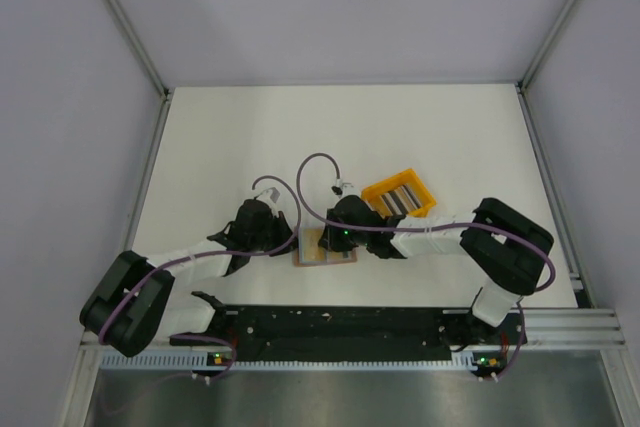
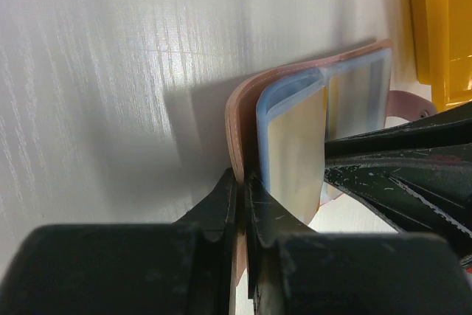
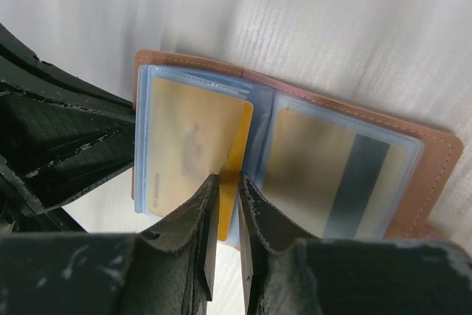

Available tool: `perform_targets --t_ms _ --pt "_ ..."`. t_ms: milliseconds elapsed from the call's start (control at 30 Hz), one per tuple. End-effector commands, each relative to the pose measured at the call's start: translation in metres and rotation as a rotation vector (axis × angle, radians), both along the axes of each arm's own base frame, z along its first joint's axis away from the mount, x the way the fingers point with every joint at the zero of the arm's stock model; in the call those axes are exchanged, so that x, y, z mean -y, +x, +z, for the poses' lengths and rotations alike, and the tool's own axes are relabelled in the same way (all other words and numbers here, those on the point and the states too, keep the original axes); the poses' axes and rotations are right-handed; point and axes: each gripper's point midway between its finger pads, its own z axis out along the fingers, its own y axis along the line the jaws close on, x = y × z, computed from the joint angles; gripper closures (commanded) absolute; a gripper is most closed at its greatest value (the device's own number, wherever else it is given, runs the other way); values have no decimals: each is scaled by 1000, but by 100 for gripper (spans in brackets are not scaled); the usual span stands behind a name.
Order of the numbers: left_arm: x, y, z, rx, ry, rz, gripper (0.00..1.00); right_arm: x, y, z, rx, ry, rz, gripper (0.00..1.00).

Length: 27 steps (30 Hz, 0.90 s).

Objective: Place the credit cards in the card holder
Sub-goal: Insert the credit card into the card holder.

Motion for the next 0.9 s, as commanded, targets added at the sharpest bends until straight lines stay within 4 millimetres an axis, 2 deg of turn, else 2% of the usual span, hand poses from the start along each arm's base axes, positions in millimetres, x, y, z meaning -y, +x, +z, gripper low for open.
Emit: perform_targets --t_ms 0,333,567,667,867 --pt "-5 3 -1 16 30 8 100 -29 -7 19 8 125 71 82" --pt "-4 3 0 15 26 9 100 -30 -7 20 7 134 70 77" --pt "-4 4 0 18 30 9 100 5 9 21 66 22 -79 76" --pt "-4 4 0 17 28 9 100 13 12 23 82 14 -110 76" --pt "-4 4 -1 15 30 8 100 -2 4 25 56 74 -55 64"
